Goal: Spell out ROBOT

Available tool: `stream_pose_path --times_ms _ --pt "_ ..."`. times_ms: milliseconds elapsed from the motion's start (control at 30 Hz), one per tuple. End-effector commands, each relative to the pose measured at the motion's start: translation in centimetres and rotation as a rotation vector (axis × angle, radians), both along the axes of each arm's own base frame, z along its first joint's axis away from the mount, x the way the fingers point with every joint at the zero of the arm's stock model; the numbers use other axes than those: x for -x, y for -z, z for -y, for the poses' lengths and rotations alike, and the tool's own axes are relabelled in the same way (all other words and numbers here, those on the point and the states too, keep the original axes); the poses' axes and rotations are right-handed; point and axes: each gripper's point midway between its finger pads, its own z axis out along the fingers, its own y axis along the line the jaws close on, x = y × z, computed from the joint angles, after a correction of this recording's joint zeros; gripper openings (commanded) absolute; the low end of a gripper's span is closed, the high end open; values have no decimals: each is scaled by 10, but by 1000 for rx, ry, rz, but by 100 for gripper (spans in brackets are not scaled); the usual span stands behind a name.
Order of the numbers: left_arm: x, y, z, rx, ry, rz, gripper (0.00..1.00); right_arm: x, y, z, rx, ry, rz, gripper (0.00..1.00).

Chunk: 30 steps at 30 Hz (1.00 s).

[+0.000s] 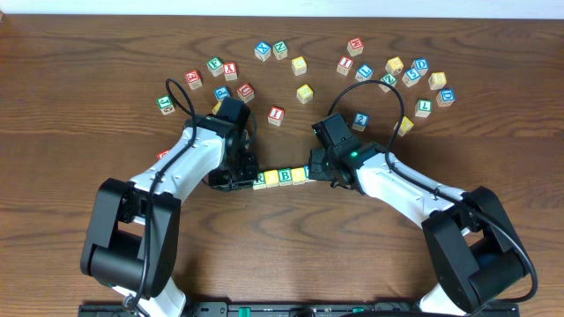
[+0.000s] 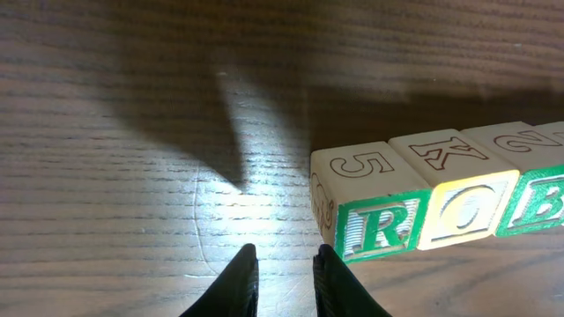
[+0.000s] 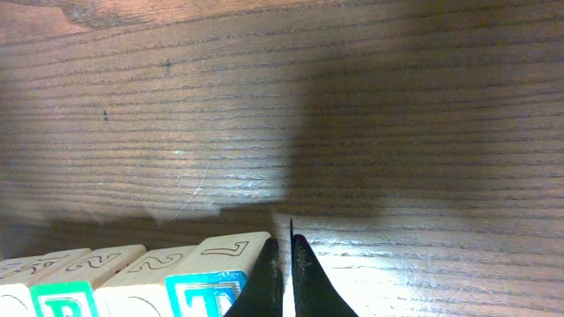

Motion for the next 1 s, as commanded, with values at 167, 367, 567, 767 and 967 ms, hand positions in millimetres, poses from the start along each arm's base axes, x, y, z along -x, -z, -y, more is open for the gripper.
stream_pose_path --times_ms 167,367,567,767,967 --pt "-8 -12 3 14 -8 37 22 -6 -15 -6 -21 -15 40 1" --pt "-8 -12 4 14 -8 38 22 -6 -15 -6 -21 -15 39 1" --pt "-9 -12 4 14 -7 39 22 -6 -15 -6 -24 -17 37 1" --pt "-10 -12 4 17 -7 45 22 -6 -15 -6 -24 -17 37 1" --pt "-11 -12 4 18 -7 50 22 -6 -15 -6 -24 -17 37 1"
